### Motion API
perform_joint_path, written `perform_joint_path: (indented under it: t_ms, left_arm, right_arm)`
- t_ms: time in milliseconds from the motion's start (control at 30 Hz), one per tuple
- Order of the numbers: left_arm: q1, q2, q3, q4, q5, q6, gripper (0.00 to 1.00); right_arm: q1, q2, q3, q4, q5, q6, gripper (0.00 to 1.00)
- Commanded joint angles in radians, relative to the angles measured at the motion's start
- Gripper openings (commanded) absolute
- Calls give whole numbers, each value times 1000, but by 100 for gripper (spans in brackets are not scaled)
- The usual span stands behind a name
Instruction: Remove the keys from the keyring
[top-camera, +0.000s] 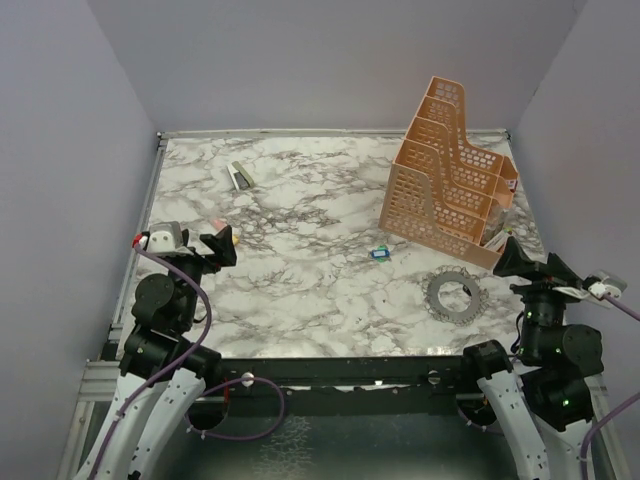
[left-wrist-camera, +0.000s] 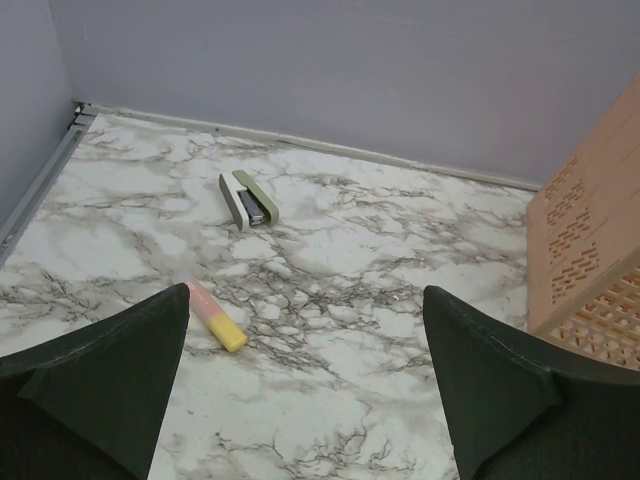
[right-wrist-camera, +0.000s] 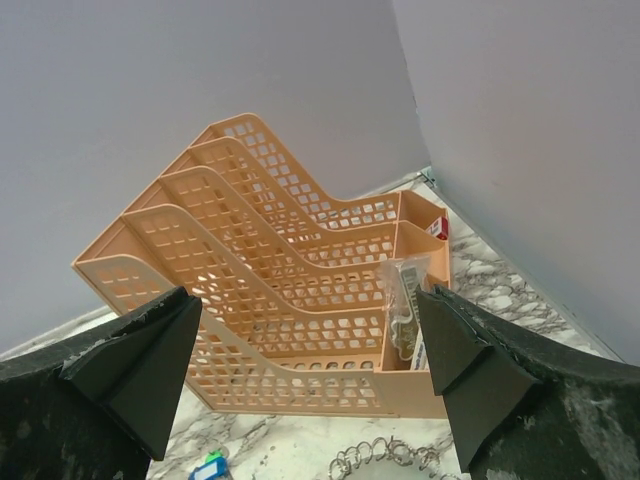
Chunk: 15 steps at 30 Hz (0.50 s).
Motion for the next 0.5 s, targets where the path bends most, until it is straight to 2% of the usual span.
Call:
perform_joint_path:
  t_ms: [0, 167, 467]
  left_arm:
    - [8, 3, 14, 29, 48, 14, 99]
    - [7, 8, 8, 41, 95, 20, 99]
    - [-39, -51, -1, 28, 78, 27, 99]
  right_arm:
    - [-3, -76, -17, 27, 19, -21, 100]
    - [-3, 10, 15, -58, 62, 27, 100]
    - [-2, 375, 213, -312, -73, 221, 100]
